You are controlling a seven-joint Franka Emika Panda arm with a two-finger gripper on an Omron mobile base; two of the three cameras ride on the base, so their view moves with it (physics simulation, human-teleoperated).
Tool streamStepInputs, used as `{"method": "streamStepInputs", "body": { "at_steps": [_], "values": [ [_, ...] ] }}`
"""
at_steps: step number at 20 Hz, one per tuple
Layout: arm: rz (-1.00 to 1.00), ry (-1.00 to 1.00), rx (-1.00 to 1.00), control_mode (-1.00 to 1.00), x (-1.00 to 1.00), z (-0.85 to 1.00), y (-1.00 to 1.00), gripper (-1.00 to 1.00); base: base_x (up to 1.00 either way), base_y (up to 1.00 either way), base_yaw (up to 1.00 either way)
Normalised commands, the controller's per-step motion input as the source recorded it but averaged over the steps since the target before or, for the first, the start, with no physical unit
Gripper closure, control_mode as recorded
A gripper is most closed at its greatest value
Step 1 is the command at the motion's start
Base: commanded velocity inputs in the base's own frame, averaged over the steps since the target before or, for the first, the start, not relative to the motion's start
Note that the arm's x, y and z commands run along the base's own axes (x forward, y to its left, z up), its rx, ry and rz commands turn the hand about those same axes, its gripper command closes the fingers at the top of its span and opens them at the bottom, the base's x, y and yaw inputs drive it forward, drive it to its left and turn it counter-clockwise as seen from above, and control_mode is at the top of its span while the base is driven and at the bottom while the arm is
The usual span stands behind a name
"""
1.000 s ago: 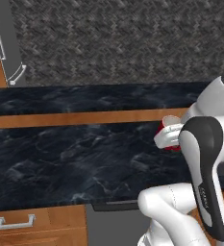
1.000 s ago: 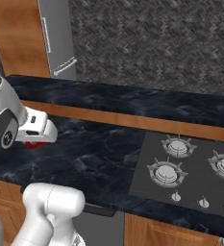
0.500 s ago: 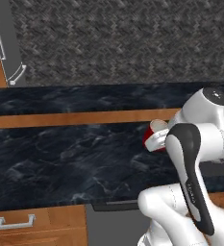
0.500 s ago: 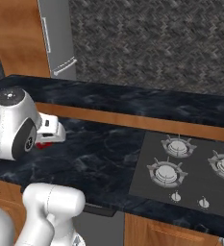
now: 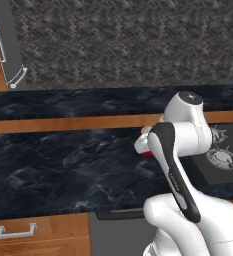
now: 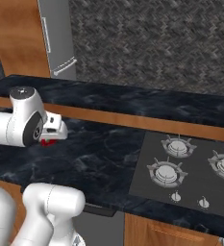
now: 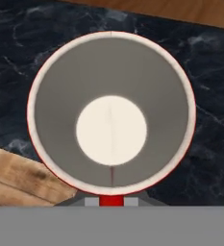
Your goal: Clear the mugs and bowl far away from the sink.
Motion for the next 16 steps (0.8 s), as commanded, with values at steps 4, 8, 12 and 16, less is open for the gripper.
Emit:
{"method": "streamStepInputs", "body": {
  "at_steps": [4, 8, 12, 16],
  "values": [
    [0.0, 0.08, -0.03, -1.0, 0.39, -0.27, 0.08, 1.0, 0.0, 0.0, 0.0],
    [0.0, 0.03, -0.06, -1.0, 0.51, -0.43, 0.23, 1.0, 0.0, 0.0, 0.0],
    [0.0, 0.01, -0.04, -1.0, 0.49, -0.52, 0.23, 1.0, 0.0, 0.0, 0.0],
    [0.0, 0.06, 0.0, -1.0, 0.45, -0.48, 0.16, 1.0, 0.0, 0.0, 0.0]
  ]
}}
